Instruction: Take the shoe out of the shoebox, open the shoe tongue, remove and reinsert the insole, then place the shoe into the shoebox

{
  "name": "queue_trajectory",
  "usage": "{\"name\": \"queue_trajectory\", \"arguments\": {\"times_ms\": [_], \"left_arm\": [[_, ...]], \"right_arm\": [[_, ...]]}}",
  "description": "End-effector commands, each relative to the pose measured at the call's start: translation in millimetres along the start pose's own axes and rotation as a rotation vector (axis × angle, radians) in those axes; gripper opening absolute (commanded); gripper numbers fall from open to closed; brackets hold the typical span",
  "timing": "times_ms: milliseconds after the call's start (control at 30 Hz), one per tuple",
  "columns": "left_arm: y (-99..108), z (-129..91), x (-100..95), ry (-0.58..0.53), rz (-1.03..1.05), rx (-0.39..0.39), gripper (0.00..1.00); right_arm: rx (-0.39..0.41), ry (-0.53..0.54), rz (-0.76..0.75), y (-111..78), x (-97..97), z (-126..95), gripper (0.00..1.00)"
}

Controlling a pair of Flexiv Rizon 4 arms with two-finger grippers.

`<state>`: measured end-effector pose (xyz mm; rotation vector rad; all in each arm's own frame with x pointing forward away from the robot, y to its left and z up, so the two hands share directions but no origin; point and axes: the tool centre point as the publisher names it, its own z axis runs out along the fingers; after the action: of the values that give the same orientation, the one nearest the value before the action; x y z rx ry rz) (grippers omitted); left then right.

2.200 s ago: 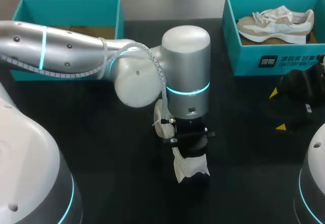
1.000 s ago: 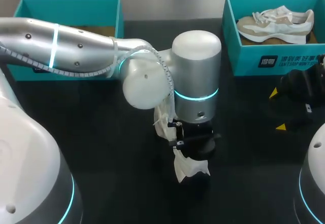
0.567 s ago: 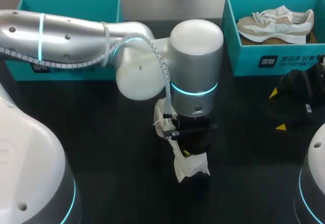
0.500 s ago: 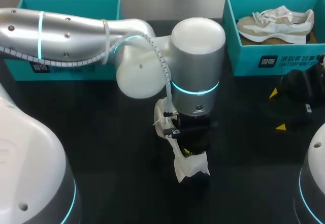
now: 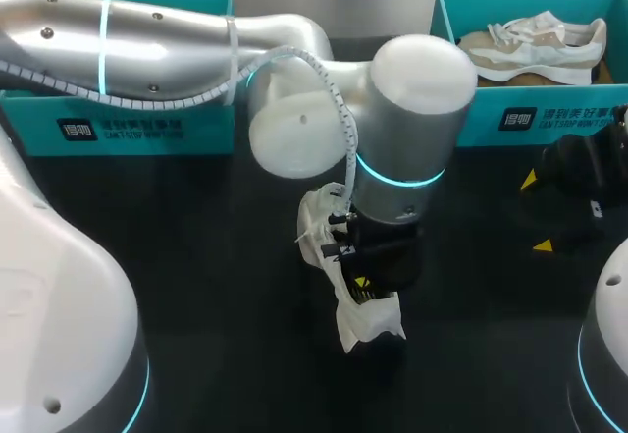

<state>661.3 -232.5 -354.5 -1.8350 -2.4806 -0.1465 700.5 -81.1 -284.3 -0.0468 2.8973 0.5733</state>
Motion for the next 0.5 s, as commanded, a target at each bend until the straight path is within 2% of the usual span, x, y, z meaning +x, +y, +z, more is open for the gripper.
{"name": "queue_trajectory", "arguments": {"times_ms": [33, 133, 267, 333, 367, 400, 433, 500], "left_arm": [[3.0, 0.7, 7.7, -0.006, -0.012, -0.004, 0.05], [7.5, 4.7, 11.5, -0.005, -0.021, -0.002, 0.24], [12.6, 10.1, 12.5, 0.0, -0.03, 0.001, 0.38], [13.8, 11.2, 13.1, -0.004, -0.031, 0.005, 0.51], [14.4, 11.6, 13.3, -0.005, -0.03, 0.008, 0.8], [14.7, 11.8, 13.3, -0.006, -0.031, 0.009, 0.96], [14.9, 11.8, 13.3, -0.008, -0.031, 0.01, 1.0], [15.9, 11.0, 12.4, -0.017, -0.03, 0.007, 1.0]], "right_arm": [[0.004, -0.001, 0.001, 0.5, 1.0, 0.2, 1.0], [0.004, -0.001, 0.001, 0.5, 1.0, 0.2, 1.0], [0.004, -0.001, 0.001, 0.5, 1.0, 0.2, 1.0], [0.004, -0.001, 0.001, 0.5, 1.0, 0.2, 1.0], [0.004, -0.001, 0.001, 0.5, 1.0, 0.2, 1.0], [0.004, -0.001, 0.001, 0.5, 1.0, 0.2, 1.0], [0.004, -0.001, 0.001, 0.5, 1.0, 0.2, 1.0], [0.004, -0.001, 0.001, 0.5, 1.0, 0.2, 1.0]]}}
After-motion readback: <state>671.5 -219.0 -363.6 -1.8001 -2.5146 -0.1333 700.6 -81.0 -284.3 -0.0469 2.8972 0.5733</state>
